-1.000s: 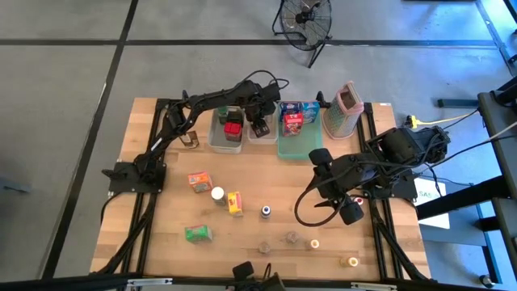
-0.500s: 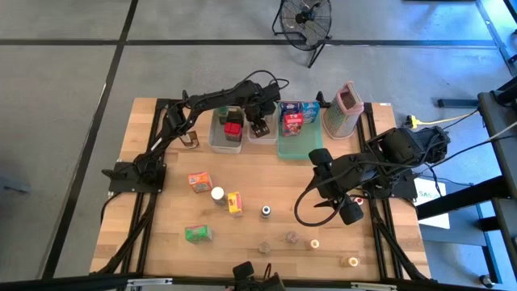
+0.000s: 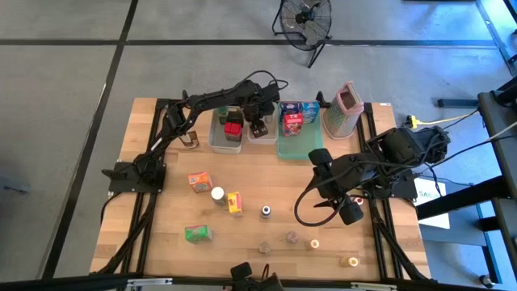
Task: Pick & Place Kitchen Items
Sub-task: Put the left red food coloring bottle into the transparent bin, then put the orange cereal box into the green bin
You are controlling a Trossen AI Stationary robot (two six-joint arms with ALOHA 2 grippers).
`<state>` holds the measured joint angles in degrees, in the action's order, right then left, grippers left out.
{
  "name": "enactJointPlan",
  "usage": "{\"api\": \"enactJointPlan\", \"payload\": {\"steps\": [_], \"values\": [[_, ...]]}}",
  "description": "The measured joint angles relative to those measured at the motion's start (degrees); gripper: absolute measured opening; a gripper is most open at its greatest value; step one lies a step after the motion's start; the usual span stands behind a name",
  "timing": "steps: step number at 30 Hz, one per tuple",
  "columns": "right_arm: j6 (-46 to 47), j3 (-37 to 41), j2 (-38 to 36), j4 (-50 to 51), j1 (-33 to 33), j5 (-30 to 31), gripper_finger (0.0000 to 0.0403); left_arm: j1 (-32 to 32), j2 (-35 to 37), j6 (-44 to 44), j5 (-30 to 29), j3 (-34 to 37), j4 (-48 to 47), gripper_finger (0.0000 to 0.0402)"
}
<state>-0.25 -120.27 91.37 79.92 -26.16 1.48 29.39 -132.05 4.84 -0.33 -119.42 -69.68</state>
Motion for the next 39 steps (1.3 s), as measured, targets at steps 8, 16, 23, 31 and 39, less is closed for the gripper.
{"api": "enactJointPlan", "payload": {"steps": [8, 16, 23, 31, 39], "values": [[-0.03, 0.01, 0.0, 0.0, 0.34, -0.04, 0.0224, -0.02, 0.11, 1.07, 0.14, -5.81, -3.55, 0.0187], [0.92, 0.02, 0.0, 0.04, 0.34, -0.17, 0.0224, -0.36, 0.83, 1.95, -0.02, -15.64, -10.41, 0.0186], [2.76, 0.02, 0.0, 0.83, 0.25, -0.17, 0.0224, -1.46, 7.99, 2.56, 0.21, -14.14, -10.97, 0.0185], [5.47, 0.02, 0.0, 1.38, 0.25, -0.15, 0.0224, -3.15, 19.09, 3.72, 0.05, -14.14, -14.19, 0.0185], [9.46, 0.02, 0.0, 2.27, 0.25, -0.22, 0.0224, -5.06, 31.1, 1.69, 0.0, -14.14, -16.03, 0.0185]]}}
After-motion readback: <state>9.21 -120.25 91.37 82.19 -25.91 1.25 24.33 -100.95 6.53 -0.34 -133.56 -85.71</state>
